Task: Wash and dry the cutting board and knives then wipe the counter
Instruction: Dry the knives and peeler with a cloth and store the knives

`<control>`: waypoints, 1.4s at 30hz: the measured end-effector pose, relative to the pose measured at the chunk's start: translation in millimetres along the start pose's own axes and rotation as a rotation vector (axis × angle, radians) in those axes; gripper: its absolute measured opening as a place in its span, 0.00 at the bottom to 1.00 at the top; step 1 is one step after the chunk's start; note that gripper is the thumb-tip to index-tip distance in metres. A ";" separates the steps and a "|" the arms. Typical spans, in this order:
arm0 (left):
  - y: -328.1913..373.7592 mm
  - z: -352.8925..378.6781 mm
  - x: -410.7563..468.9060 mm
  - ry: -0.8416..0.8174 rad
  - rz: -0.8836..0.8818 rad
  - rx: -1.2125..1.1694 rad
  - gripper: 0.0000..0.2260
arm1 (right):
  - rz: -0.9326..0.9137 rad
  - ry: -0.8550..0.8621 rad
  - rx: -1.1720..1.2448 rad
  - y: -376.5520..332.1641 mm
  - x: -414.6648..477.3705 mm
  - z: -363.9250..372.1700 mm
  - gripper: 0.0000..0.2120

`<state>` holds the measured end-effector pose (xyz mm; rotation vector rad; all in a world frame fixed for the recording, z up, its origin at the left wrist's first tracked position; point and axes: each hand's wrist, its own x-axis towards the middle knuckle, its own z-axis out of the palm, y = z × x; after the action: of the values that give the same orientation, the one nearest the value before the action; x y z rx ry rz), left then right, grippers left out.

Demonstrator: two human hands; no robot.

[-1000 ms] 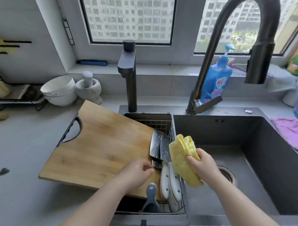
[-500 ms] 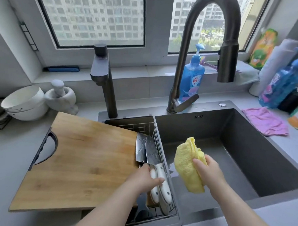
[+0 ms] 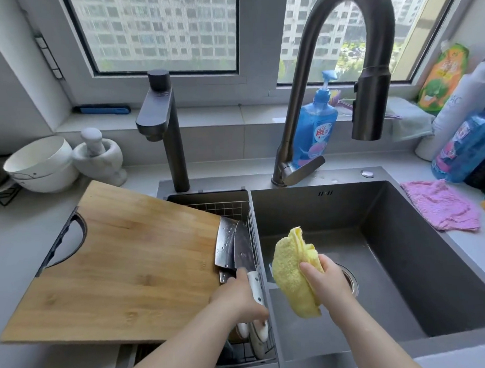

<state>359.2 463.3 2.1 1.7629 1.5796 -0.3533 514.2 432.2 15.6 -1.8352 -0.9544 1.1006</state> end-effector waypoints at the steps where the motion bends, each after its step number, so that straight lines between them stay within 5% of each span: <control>1: 3.7 3.5 -0.3 0.015 -0.016 0.001 0.33 | 0.000 -0.009 -0.002 -0.3 0.6 0.3 0.11; 6: 12.7 15.2 -0.9 0.102 -0.050 0.017 0.30 | -0.038 -0.028 -0.060 2.6 6.7 0.2 0.03; 14: 14.5 14.2 4.3 0.129 -0.092 -0.163 0.28 | -0.058 -0.074 -0.003 3.9 9.8 2.2 0.08; 23: 13.3 8.4 3.2 0.054 -0.130 -0.231 0.38 | -0.008 -0.096 -0.016 10.9 16.2 -8.0 0.04; 42: 16.4 2.0 -4.7 -0.023 -0.136 -0.513 0.32 | 0.031 -0.198 0.109 15.2 20.4 16.5 0.09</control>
<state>374.1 458.9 9.2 1.2587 1.6024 -0.0221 509.2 447.6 -10.0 -1.6813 -0.9608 1.3458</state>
